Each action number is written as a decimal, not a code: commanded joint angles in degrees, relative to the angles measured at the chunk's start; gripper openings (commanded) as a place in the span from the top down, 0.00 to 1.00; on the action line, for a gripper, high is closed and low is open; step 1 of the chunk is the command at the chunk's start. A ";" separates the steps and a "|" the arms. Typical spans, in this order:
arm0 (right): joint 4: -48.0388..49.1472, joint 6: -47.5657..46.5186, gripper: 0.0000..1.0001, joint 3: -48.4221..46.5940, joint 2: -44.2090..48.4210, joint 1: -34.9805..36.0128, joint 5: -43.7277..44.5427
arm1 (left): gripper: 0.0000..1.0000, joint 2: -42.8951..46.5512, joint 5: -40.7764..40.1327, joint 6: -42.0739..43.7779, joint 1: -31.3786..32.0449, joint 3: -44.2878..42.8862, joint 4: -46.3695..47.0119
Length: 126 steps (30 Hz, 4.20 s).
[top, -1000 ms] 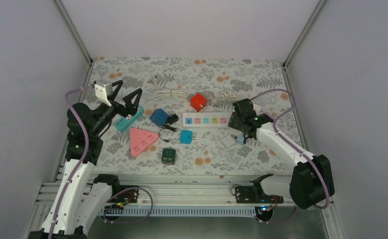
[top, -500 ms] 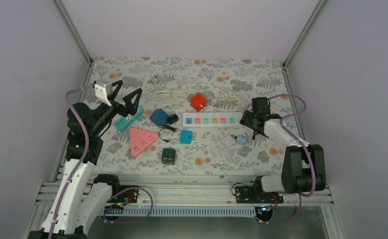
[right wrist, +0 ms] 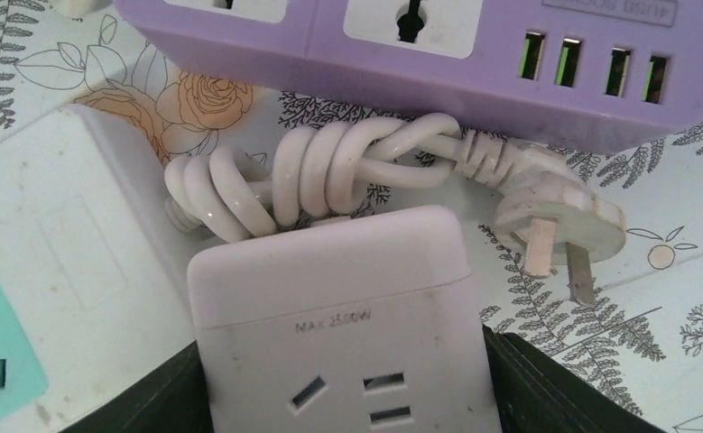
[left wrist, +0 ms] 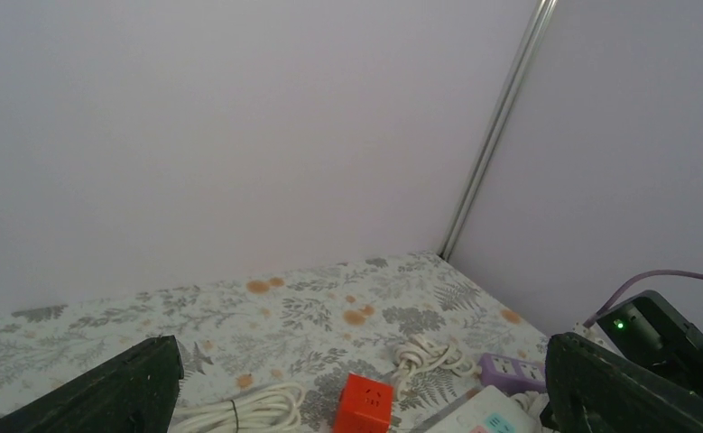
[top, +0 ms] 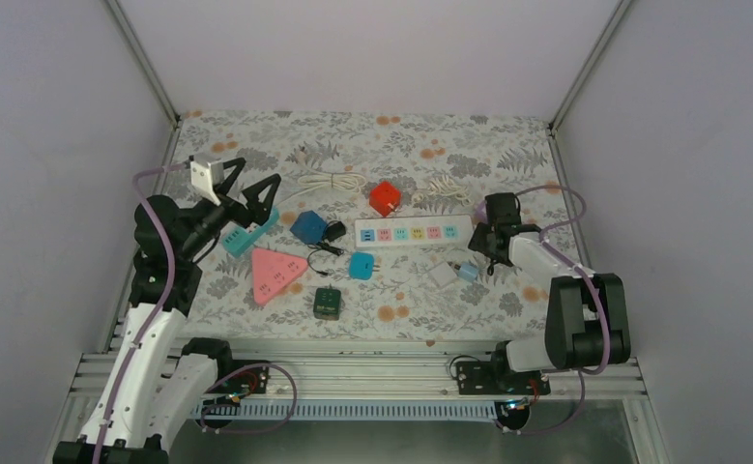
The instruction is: Insert the plug
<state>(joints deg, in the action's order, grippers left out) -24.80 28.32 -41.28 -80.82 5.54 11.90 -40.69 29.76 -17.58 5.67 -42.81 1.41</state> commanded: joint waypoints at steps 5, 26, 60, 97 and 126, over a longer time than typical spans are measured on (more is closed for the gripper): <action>0.87 1.40 0.38 -0.98 5.38 -0.44 1.83 | 0.00 -3.59 5.69 -4.41 0.40 -2.00 1.35; 51.27 30.24 0.33 1.83 21.76 19.58 -45.87 | 0.00 -18.40 8.40 -38.86 19.70 4.41 31.01; 61.37 38.88 0.19 -5.18 10.17 24.69 -51.84 | 0.66 -35.97 18.20 -39.14 24.23 -7.33 36.90; -8.43 -65.99 0.04 -39.78 -6.40 20.36 -61.37 | 0.66 -43.91 22.39 52.44 19.99 -33.05 -28.01; -9.68 -61.42 0.51 -38.76 -8.37 22.08 -64.50 | 0.33 -40.81 19.49 47.26 19.99 -31.60 -25.73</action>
<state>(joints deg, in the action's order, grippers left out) -39.81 -42.28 -82.78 -92.42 28.08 -50.83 -85.69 51.75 35.00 25.52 -76.18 -32.01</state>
